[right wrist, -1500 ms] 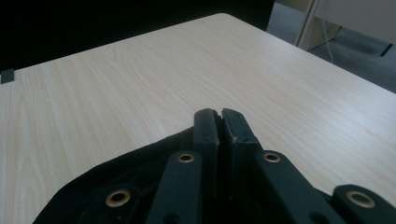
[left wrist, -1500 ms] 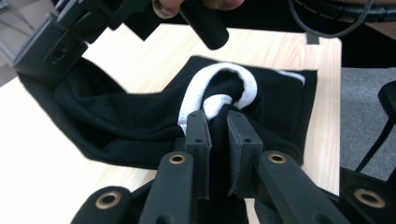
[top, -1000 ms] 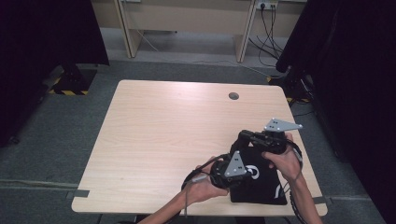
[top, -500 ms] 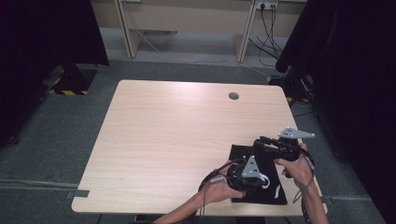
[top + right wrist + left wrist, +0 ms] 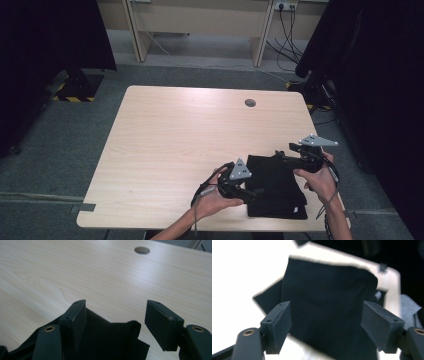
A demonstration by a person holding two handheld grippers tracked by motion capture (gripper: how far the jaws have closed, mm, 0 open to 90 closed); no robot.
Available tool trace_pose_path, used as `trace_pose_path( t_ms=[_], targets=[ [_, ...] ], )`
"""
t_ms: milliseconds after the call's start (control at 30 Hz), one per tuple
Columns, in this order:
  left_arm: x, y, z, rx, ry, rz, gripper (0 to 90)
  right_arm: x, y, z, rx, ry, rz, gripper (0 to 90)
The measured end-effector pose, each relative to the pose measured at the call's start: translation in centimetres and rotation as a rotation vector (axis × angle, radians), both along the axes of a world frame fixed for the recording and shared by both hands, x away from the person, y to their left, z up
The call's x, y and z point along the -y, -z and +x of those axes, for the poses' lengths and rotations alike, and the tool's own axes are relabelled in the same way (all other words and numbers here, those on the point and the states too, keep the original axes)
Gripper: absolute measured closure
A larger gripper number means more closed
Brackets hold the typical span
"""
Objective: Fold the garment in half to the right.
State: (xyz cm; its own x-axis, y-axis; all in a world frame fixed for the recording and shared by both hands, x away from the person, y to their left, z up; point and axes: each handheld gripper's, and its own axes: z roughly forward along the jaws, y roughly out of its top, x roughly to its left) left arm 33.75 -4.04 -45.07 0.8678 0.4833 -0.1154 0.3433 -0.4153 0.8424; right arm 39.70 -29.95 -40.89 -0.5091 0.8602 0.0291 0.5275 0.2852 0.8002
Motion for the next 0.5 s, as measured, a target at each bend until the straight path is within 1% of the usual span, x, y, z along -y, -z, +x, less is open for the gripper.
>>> trace_pose_path(
  t_ms=[67, 100, 167, 200, 267, 333, 400, 433, 467, 500],
  targets=[
    [0.4, 1.1, -0.1, -0.006, -0.016, 0.043, 19.9, 0.2, 0.8, 0.3, -0.033, 0.02, -0.015, 34.4],
    [0.6, 1.4, -0.2, -0.003, -0.018, 0.055, 18.7, 0.3, 1.3, 0.5, -0.053, 0.026, -0.024, 34.5],
    [0.8, 1.9, -0.3, -0.009, -0.024, 0.064, 17.7, 0.6, 2.2, 0.8, -0.09, 0.043, -0.034, 34.8],
    [0.9, 2.1, -0.3, -0.008, -0.026, 0.071, 16.6, 0.9, 2.6, 1.0, -0.103, 0.055, -0.026, 35.2],
    [1.1, 2.4, -0.4, -0.012, -0.035, 0.084, 15.2, 1.4, 3.5, 1.4, -0.14, 0.062, 0.004, 35.3],
    [1.3, 2.6, -0.5, -0.01, -0.031, 0.099, 14.4, 1.7, 4.2, 2.0, -0.172, 0.063, 0.055, 35.2],
    [1.4, 2.8, -0.5, -0.012, -0.04, 0.114, 13.8, 1.9, 4.6, 2.7, -0.2, 0.07, 0.101, 35.2],
    [1.4, 2.9, -0.5, -0.012, -0.044, 0.12, 13.5, 1.8, 4.8, 3.1, -0.211, 0.061, 0.109, 37.2],
    [1.4, 3.0, -0.5, -0.017, -0.045, 0.132, 13.4, 1.7, 5.0, 3.4, -0.224, 0.047, 0.108, 42.8],
    [1.5, 3.0, -0.5, -0.015, -0.044, 0.137, 13.4, 1.5, 5.1, 3.7, -0.231, 0.021, 0.098, 52.2]
  ],
)
